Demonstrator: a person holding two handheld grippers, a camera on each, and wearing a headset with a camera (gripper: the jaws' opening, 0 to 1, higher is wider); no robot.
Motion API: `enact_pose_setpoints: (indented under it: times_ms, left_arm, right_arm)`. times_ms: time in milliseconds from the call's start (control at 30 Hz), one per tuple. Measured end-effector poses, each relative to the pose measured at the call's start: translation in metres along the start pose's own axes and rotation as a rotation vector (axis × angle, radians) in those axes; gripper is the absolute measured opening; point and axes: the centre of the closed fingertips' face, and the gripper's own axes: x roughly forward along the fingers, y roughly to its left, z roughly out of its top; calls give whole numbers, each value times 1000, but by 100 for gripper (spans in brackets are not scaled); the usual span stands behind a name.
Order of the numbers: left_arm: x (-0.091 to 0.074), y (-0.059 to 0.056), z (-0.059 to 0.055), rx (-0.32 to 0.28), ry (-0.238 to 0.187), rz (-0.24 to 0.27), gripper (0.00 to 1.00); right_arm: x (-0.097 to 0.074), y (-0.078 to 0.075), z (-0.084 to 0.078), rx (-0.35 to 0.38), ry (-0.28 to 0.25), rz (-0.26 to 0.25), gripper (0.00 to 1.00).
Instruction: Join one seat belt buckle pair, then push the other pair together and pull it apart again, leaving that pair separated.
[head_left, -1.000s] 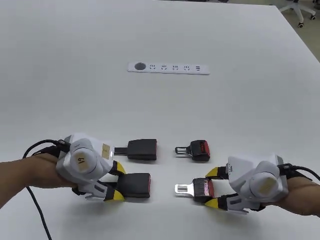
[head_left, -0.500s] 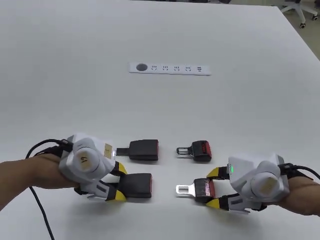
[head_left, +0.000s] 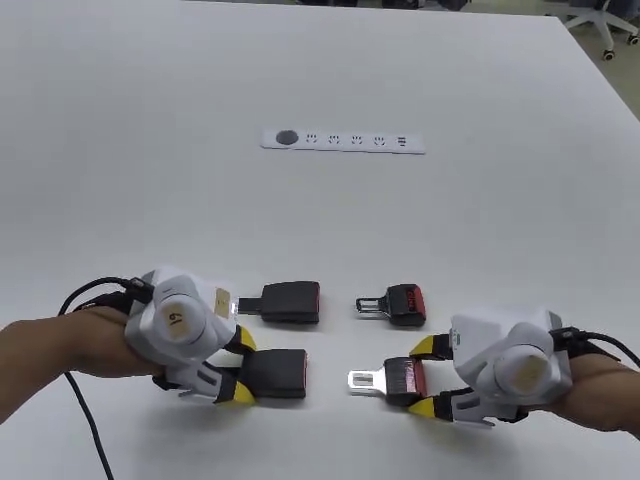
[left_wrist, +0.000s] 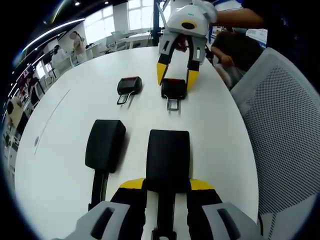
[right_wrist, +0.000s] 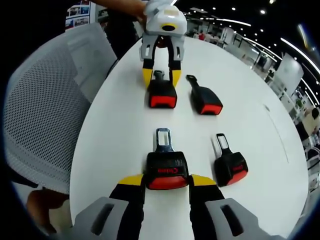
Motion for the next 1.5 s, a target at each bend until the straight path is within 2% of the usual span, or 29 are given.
enact_pose_setpoints:
  times_ms: [800, 1133, 1233, 1500]
  left_arm:
    - [0, -1, 1, -2, 24, -8, 32]
    - [0, 0, 1, -1, 32, -9, 32]
    - [0, 0, 1, 0, 34, -10, 32]
    - [0, 0, 0, -2, 35, -10, 32]
  right_arm:
    - [14, 0, 25, -16, -22, 17, 31]
    - [24, -2, 28, -20, -25, 26, 31]
    - [21, 1, 35, -23, -26, 30, 31]
    - [28, 0, 42, -25, -36, 32, 31]
